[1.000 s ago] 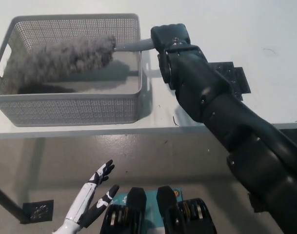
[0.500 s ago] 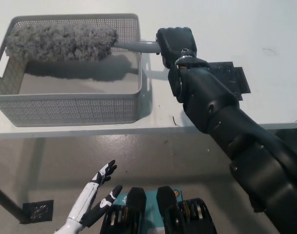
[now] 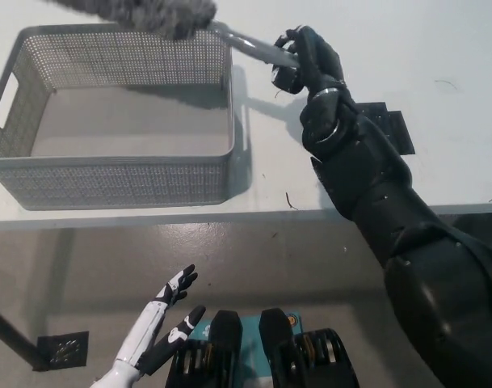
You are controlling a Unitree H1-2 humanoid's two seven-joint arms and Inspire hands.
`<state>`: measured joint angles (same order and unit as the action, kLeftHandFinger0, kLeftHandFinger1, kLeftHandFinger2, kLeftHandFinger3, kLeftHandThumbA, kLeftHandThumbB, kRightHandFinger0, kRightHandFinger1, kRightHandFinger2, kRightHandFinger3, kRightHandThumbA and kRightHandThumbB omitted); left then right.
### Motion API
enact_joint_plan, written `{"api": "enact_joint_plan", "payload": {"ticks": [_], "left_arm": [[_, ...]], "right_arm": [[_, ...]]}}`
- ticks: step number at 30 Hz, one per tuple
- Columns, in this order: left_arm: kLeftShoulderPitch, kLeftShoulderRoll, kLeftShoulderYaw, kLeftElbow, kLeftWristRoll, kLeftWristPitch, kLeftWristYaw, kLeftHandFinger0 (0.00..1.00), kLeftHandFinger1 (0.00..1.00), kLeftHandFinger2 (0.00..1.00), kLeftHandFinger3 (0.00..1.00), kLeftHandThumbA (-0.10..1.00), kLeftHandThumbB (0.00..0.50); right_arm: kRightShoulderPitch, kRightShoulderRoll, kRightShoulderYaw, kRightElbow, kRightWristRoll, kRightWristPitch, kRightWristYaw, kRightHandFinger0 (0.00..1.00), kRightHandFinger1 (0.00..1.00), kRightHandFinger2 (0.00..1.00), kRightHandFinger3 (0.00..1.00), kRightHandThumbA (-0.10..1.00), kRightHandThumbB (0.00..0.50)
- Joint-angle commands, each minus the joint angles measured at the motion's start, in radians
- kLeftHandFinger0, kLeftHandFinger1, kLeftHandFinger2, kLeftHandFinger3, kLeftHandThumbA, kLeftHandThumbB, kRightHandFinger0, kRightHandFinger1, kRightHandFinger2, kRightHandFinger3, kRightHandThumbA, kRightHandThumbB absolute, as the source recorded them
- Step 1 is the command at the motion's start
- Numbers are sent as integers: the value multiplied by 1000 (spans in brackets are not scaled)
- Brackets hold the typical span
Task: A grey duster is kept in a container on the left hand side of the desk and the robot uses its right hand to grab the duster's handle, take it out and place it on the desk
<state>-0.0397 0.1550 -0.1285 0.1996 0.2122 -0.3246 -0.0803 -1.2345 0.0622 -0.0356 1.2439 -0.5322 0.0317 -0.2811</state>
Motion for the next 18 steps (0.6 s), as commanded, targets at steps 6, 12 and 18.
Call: {"api": "enact_joint_plan", "payload": {"ticks": [6,12,18], "left_arm": [[-29,-2,-14,-9,6,-21,-8,1000,1000,1000,1000,839,51],[-24,-1,-12,-21,14,-10,-2,1000,1000,1000,1000,843,57],[-13,7,-2,-36,20,-8,6,1000,1000,1000,1000,834,33]], "right_arm": [[-124,58,-406,-274,502,-248,-117,0,1,446,609,-100,14],[-54,-11,-335,-326,372,-241,-90,0,5,398,423,-99,85],[67,-95,-231,-483,271,-134,-32,0,65,396,211,-99,91]]}}
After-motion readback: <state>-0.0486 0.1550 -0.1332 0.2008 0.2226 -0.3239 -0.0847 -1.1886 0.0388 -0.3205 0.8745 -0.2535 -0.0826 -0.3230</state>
